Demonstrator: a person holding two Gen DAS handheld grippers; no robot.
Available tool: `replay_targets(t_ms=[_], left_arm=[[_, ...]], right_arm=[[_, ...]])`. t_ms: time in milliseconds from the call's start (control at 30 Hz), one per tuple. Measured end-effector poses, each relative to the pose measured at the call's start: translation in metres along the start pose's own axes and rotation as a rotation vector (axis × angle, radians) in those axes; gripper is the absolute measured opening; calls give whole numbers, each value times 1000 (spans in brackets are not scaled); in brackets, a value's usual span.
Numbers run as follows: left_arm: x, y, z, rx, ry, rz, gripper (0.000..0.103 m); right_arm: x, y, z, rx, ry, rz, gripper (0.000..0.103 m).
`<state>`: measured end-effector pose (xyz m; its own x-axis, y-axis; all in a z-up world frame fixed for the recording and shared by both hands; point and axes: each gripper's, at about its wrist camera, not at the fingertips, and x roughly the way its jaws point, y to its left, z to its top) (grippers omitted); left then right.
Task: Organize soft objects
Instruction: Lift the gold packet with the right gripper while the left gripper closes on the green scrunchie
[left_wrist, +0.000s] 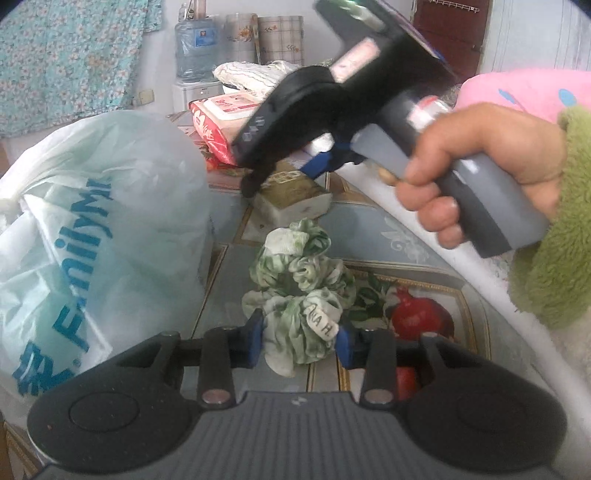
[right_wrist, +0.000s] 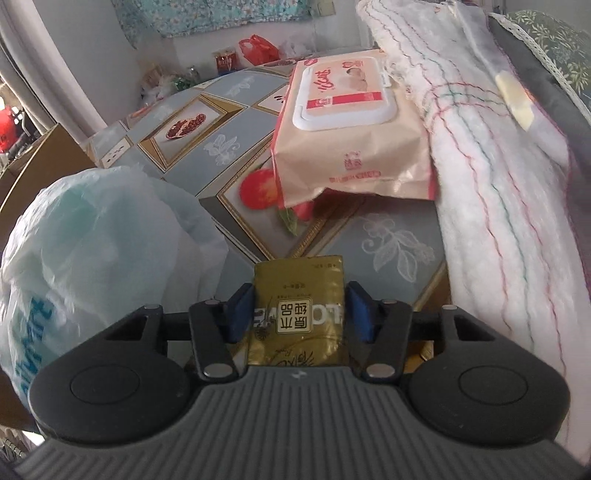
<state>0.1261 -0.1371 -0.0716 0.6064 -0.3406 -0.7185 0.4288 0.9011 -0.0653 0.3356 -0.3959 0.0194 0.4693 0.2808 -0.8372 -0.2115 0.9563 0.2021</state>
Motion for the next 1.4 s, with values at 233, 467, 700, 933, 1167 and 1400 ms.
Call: replay_targets(t_ms=[233, 467, 700, 933, 1167, 1400], left_arm=[[-15, 5, -10, 7, 5, 19, 40], [-23, 10, -16, 5, 7, 37, 41], [-24, 11, -16, -6, 13, 39, 49], [-30, 13, -13, 5, 10, 42, 57], [-39, 16, -12, 3, -2, 32, 69], [-40, 16, -10, 21, -9, 39, 78]], right_arm=[[-20, -9, -25, -19, -18, -14, 52], [-43, -17, -56, -17, -34, 2, 53], [-54, -25, -69, 23, -80, 43, 53], [-64, -43, -70, 129, -117, 171, 59], [-59, -29, -66, 87, -92, 108, 65], [-58, -7, -80, -57, -76, 11, 68]])
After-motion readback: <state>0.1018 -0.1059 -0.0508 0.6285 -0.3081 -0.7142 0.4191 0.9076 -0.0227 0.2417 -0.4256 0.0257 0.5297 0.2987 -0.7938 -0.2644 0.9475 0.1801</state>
